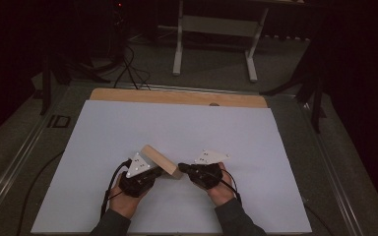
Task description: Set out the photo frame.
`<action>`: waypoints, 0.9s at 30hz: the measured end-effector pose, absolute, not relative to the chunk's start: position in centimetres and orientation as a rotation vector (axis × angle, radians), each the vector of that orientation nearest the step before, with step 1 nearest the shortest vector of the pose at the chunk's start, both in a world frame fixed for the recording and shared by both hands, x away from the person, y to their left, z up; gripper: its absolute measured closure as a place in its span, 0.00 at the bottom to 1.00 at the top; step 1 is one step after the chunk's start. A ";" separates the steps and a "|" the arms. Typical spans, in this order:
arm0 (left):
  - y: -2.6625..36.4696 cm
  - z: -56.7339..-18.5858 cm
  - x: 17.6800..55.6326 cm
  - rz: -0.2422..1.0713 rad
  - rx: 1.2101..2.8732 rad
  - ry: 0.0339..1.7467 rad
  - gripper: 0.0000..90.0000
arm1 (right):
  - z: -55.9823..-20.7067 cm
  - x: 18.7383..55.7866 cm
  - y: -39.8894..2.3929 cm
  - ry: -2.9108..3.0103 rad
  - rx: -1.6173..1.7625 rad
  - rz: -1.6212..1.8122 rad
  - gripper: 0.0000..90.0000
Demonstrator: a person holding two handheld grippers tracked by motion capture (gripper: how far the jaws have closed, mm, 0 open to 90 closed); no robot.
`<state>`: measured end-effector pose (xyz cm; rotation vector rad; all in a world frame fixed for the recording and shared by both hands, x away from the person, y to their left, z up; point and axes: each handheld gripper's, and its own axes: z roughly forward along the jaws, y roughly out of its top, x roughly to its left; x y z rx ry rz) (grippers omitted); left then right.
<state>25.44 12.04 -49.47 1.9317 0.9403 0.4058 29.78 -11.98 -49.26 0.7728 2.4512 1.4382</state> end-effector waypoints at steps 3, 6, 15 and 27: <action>12.1 -49.5 25.5 0.406 1.931 0.944 1.00 | -49.3 29.7 -11.9 2.455 0.766 1.440 0.99; 12.2 -49.5 25.5 0.407 1.934 0.948 1.00 | -49.3 29.6 -11.8 2.457 0.759 1.441 0.99; 12.5 -49.6 25.7 0.416 1.928 0.965 1.00 | -49.2 29.2 -11.2 2.472 0.726 1.431 0.99; 12.8 -50.0 26.0 0.409 1.932 0.983 1.00 | -49.2 28.7 -10.5 2.486 0.695 1.428 0.99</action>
